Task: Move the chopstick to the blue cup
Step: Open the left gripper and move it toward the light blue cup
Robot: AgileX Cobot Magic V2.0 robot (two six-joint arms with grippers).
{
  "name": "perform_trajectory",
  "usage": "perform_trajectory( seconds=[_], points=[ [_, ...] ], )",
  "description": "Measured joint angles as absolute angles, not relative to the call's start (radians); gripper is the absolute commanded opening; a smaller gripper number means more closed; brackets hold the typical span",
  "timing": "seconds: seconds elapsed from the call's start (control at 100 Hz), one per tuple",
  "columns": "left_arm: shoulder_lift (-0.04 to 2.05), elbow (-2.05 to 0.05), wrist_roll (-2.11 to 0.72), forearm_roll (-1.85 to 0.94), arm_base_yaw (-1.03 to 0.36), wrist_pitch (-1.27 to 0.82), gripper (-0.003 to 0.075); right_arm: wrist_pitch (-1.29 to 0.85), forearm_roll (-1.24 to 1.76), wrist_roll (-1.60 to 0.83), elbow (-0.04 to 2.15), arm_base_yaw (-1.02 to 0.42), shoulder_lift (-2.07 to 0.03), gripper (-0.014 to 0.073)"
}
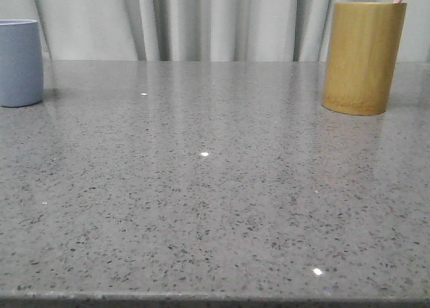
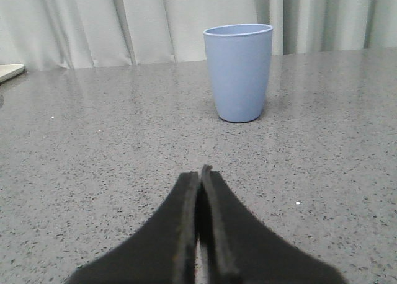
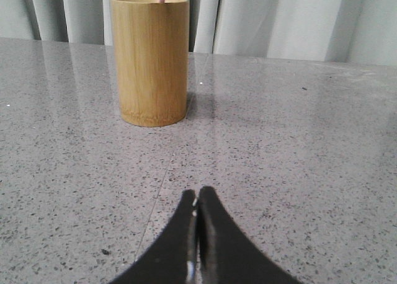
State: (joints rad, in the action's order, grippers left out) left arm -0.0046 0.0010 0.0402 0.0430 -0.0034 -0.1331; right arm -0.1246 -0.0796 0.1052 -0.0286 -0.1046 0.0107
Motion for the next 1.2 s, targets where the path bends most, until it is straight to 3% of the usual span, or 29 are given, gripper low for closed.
perform_trajectory(
  seconds=[0.93,1.2],
  points=[
    [-0.005,-0.007,0.040,0.037,-0.003,-0.135,-0.0019,-0.086,-0.080,0.105,-0.029,-0.105,0.011,-0.0068],
    [0.069,-0.212,0.040,-0.068,-0.003,-0.293,-0.0019,-0.281,-0.015,0.105,0.196,-0.105,-0.026,-0.0068]
  ],
)
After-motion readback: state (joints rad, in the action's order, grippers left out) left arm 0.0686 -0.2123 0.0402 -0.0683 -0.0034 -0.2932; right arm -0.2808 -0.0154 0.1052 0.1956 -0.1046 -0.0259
